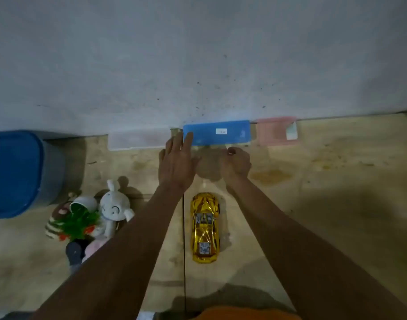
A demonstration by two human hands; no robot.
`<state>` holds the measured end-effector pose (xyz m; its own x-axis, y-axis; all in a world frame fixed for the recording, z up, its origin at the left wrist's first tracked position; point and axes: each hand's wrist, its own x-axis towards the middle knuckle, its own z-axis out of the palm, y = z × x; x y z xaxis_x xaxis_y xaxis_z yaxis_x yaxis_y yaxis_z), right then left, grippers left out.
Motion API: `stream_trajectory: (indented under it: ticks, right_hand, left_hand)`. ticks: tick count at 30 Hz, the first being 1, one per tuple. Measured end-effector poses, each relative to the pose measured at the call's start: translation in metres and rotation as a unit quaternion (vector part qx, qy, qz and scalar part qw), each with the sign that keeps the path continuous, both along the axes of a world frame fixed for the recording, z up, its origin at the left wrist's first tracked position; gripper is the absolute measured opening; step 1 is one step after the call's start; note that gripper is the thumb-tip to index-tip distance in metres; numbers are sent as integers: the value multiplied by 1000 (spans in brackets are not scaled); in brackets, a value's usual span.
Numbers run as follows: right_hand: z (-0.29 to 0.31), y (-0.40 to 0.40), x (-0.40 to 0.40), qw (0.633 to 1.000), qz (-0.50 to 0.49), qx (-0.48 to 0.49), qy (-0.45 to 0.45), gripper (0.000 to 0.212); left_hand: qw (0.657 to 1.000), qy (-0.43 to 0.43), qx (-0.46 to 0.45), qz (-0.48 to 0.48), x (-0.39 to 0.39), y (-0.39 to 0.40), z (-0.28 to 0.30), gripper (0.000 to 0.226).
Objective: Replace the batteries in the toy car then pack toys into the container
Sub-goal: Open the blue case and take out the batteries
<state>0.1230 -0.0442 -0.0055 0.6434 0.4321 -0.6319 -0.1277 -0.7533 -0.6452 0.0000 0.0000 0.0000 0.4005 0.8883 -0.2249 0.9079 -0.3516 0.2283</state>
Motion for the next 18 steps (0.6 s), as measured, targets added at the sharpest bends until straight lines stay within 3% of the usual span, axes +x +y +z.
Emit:
stream_trajectory:
  ticks: [2,7,18]
  right_hand:
    - [-3,10,0,999,-42,4,27,19]
    - [-12,30,-2,989,-113,7,91,28]
    - [-18,27,-4,959,-168,50,225,29]
  left_hand:
    - [1000,6,-4,-3,9,14,-8,66]
    - [999,32,18,-22,23,36,-33,61]
    - [997,48,52,-25,22,40,-43,60]
